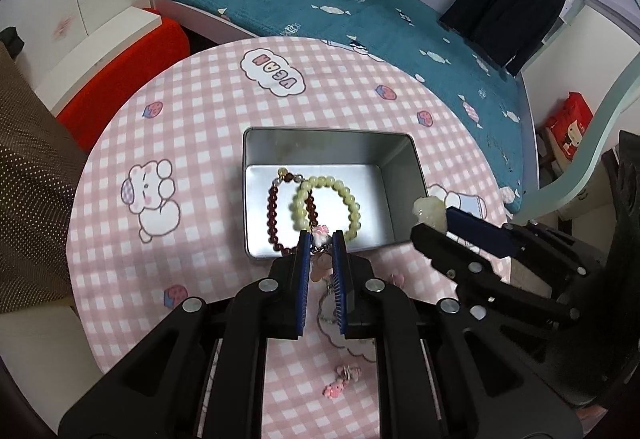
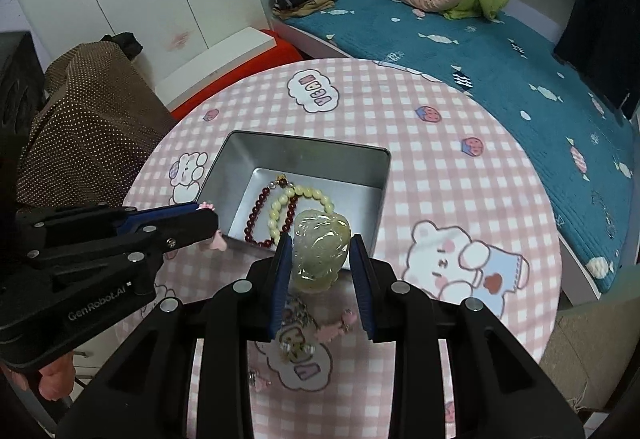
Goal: Organize jewelry
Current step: 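Carry the jade pendant into the grey tray with the right gripper, then open the right gripper to release the pendant and withdraw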
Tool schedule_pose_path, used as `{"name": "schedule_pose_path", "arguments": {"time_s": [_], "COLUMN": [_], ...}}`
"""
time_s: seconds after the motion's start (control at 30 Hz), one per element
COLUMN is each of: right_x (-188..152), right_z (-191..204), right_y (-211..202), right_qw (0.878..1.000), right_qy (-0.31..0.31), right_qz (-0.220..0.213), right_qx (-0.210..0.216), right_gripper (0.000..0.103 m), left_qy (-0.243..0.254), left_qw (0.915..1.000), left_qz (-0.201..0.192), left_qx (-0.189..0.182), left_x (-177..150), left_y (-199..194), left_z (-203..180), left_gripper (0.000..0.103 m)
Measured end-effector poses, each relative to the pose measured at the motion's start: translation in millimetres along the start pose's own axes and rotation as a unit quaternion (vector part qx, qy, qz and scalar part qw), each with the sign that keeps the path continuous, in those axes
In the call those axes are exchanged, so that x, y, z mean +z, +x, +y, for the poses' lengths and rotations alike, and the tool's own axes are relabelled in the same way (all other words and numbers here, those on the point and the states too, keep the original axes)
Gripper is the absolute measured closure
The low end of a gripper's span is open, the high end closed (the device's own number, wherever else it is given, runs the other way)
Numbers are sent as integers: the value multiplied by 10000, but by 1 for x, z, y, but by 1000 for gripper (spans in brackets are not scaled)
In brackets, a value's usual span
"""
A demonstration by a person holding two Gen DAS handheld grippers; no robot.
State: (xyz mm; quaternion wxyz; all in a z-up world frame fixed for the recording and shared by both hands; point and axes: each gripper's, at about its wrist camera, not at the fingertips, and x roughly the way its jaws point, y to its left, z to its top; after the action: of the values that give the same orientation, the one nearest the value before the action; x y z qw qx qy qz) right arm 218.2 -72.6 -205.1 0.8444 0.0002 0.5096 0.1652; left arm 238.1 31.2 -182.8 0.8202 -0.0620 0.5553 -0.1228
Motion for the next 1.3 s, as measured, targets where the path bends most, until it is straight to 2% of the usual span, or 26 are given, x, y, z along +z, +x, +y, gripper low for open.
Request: {"name": "schedule_pose_path", "arguments": {"time_s": [0.3,0.67,1.03,1.2,1.3], "right_x": [8,18,20,20,20], "right_z": [0,-1,2,2,-1], "right_y": [30,45,48,46,44], "right_qw": [9994,9987,9982,9983,9983], "right_qy": [33,-7,-7,-12,53], "right_qz": [346,492,582,522,510], "right_qx": [-51,-148,-172,-262,-264], "right_gripper": [76,79,75,66,64], "left_qy": [-99,-153,-66,-76,-84], "left_qw": [9997,9987,9985,9985,9985], "left_qz": [216,463,535,534,531], "left_qx": [-72,-166,-113,-76,-72], "left_x": [13,22,21,20,19], "left_y": [24,52,56,53,50], "left_z": [12,21,22,23,22], "left_gripper": [93,93,91,91,87]}}
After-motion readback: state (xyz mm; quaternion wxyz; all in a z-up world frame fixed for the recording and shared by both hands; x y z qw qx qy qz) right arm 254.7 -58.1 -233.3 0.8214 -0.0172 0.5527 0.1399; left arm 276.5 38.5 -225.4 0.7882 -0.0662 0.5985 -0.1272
